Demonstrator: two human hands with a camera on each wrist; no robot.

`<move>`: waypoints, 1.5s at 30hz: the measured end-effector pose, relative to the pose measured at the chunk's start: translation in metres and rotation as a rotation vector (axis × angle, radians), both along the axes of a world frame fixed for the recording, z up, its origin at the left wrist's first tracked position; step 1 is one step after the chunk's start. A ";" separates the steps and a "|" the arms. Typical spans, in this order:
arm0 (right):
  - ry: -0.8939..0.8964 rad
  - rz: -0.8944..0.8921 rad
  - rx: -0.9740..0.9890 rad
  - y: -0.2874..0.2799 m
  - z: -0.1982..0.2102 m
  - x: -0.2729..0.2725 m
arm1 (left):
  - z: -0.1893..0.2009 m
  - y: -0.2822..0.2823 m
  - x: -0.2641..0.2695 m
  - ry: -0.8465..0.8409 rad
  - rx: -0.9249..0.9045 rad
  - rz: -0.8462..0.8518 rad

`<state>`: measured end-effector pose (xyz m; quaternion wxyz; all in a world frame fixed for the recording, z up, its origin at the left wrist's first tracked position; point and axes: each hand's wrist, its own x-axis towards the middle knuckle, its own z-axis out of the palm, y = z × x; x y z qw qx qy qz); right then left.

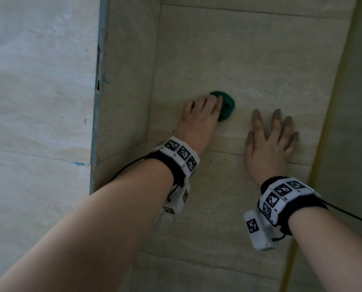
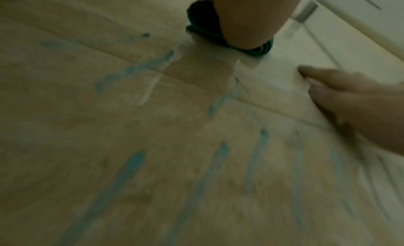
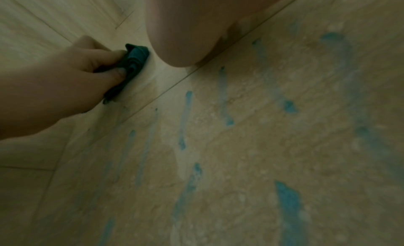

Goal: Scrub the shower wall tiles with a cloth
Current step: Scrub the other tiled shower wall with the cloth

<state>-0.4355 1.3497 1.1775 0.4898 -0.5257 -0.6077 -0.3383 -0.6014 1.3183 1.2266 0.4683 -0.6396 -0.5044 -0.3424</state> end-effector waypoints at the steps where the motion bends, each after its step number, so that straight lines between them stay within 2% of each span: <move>1: -0.001 0.002 0.005 0.000 0.000 0.000 | -0.010 0.001 0.001 0.080 0.021 -0.003; 5: -0.007 0.002 0.003 -0.002 -0.002 0.000 | -0.048 0.012 -0.001 0.252 0.146 0.051; 7: -0.005 0.002 -0.001 -0.003 -0.004 -0.001 | -0.049 0.004 -0.002 0.237 0.146 0.078; 9: -0.010 0.001 -0.016 -0.004 -0.005 -0.001 | -0.042 -0.007 -0.009 0.146 0.015 0.152; 11: -0.019 0.001 -0.028 -0.005 -0.007 -0.002 | -0.039 -0.007 -0.022 -0.091 -0.150 0.305; 13: -0.021 -0.001 -0.044 -0.006 -0.007 -0.002 | -0.032 -0.008 -0.034 -0.306 -0.039 0.420; 15: -0.019 -0.001 -0.046 -0.007 -0.007 -0.002 | -0.025 -0.010 -0.042 -0.457 -0.015 0.415; 18: -0.014 0.009 -0.051 -0.008 -0.007 -0.002 | -0.017 -0.005 -0.043 -0.479 0.043 0.414; 20: -0.011 0.015 -0.062 -0.007 -0.007 -0.002 | -0.018 -0.009 -0.040 -0.508 0.011 0.379; 23: -0.004 0.027 -0.078 -0.008 -0.006 -0.001 | -0.027 -0.010 -0.032 -0.398 0.010 0.310; 26: -0.005 0.033 -0.090 -0.009 -0.005 0.001 | -0.040 -0.006 -0.014 -0.159 0.054 0.046; 30: -0.004 0.047 -0.095 -0.008 -0.006 0.002 | -0.062 0.002 -0.002 0.172 0.016 -0.037; 34: -0.007 0.036 -0.092 -0.008 -0.006 0.003 | -0.077 -0.001 -0.002 0.276 0.003 -0.041; 36: -0.007 0.038 -0.095 -0.009 -0.006 0.003 | -0.075 -0.012 -0.003 0.228 -0.057 -0.009; 38: -0.010 0.039 -0.108 -0.011 -0.005 0.002 | -0.071 -0.017 -0.012 0.120 -0.199 0.156; 39: -0.012 0.035 -0.116 -0.011 -0.005 0.002 | -0.069 -0.017 -0.020 0.007 -0.226 0.241; 41: -0.013 0.028 -0.120 -0.012 -0.005 0.002 | -0.059 -0.020 -0.032 -0.227 -0.178 0.353; 45: -0.018 0.034 -0.115 -0.015 -0.005 0.001 | -0.051 -0.017 -0.045 -0.431 -0.068 0.327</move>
